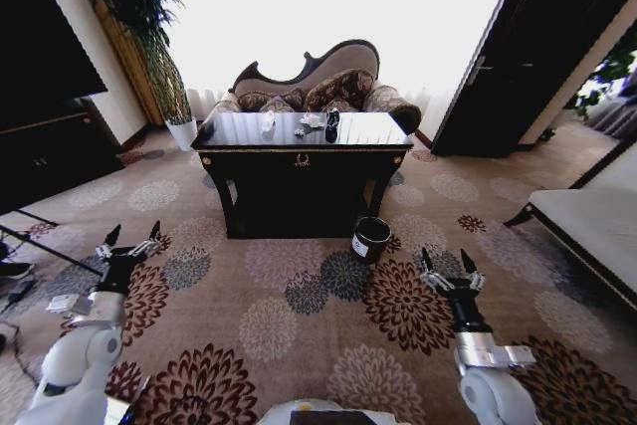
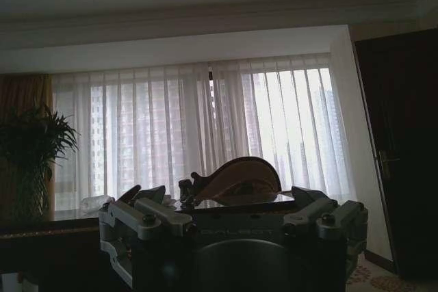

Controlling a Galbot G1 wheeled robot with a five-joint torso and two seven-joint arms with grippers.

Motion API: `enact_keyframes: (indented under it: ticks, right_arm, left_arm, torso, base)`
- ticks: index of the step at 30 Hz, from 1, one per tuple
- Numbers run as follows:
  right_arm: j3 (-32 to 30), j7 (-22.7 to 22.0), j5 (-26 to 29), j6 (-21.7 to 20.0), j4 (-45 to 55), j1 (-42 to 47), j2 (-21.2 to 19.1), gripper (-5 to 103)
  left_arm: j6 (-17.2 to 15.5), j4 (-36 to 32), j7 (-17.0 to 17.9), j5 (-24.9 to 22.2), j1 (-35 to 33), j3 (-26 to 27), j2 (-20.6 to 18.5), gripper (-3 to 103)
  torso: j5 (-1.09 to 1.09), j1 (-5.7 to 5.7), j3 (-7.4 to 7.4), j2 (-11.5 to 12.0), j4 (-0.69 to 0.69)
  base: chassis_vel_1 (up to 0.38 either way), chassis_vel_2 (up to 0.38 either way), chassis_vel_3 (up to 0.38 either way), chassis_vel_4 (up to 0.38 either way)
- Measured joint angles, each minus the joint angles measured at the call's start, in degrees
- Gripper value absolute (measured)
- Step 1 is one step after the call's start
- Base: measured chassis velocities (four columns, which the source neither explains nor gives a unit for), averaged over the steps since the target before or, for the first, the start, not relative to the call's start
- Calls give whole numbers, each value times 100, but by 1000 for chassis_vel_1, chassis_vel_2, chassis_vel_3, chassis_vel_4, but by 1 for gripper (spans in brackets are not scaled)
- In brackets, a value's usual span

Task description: Move to the front of the table and place the trash on the table into the trash bin.

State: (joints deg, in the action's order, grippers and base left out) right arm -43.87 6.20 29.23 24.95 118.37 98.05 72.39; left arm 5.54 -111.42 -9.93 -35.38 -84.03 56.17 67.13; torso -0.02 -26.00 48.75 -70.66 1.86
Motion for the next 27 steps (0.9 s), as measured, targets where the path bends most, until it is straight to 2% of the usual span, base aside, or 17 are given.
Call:
enact_keyframes:
  ticks: [19, 27]
  right_arm:
    - [-25, 236, -5, 41, 10, -25, 24, 100]
    - [-63, 235, -5, 43, 25, -24, 15, 100]
  left_arm:
    - [26, -9, -27, 84, -2, -11, 23, 100]
    - [33, -32, -43, 82, -15, 46, 24, 100]
  torso:
    - [0, 1, 0, 0, 0]
    - [1, 1, 0, 0, 0]
  base:
    - [0, 0, 0, 0]
    - [-110, 94, 115, -102]
